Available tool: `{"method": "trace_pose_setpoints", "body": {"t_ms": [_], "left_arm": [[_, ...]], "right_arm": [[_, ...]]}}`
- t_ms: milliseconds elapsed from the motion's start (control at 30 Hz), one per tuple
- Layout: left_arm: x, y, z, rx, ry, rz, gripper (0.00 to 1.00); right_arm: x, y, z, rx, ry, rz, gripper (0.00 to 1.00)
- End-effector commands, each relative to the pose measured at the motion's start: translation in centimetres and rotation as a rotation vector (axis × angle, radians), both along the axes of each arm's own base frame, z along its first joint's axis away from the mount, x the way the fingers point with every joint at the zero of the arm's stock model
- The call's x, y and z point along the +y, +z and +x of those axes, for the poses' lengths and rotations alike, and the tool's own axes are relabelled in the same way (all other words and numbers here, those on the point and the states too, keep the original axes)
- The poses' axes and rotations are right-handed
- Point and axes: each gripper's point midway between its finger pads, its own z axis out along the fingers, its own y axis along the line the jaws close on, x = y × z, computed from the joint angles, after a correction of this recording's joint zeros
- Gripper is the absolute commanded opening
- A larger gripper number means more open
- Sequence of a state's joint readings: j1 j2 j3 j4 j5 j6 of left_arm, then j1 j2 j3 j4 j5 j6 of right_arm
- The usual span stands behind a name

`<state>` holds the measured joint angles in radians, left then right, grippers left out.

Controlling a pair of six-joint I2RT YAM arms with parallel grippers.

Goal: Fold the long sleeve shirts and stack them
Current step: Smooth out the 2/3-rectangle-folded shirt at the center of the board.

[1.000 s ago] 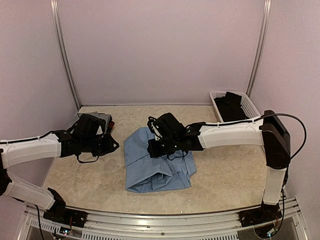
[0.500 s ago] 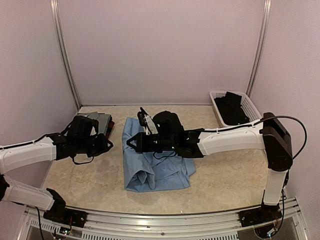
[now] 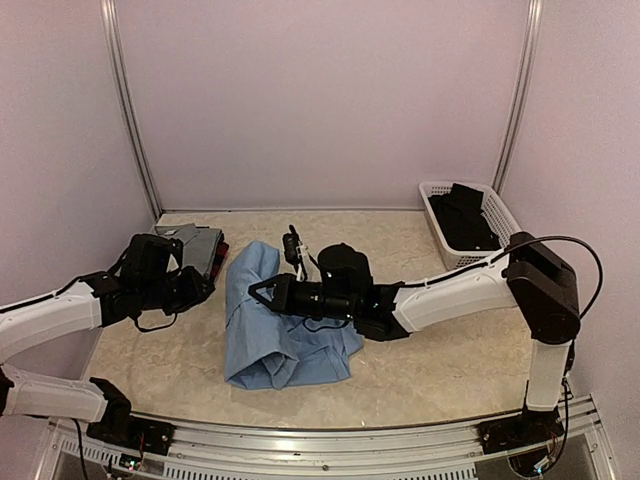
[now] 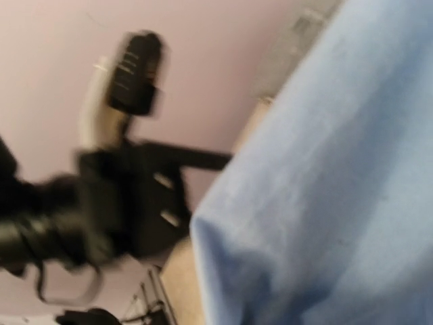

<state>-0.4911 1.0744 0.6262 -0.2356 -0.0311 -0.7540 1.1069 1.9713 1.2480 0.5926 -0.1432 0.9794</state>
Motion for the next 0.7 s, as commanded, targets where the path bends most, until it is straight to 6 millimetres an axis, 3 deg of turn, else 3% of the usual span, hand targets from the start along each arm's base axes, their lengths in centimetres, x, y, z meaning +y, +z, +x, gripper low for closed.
{"method": "trace_pose_setpoints", "body": {"t_ms": [0,267,667], "left_arm": [[-0.1,0.0,0.1,-0.011,-0.018,-0.005,0.25],[-0.5,-0.3,0.4,-0.007,-0.024,-0.008,0.25],[-1.2,-1.0,0.5,0.005,-0.037,-0.008,0.25]], "right_arm": [[-3.6,1.0,0.5,0.034,-0.08,0.105,0.0],[-9.5,-1.2,0.9,0.106,-0.177,0.192,0.0],[-15.1,-3.2,2.9,0.157,-0.323,0.066,0.02]]}}
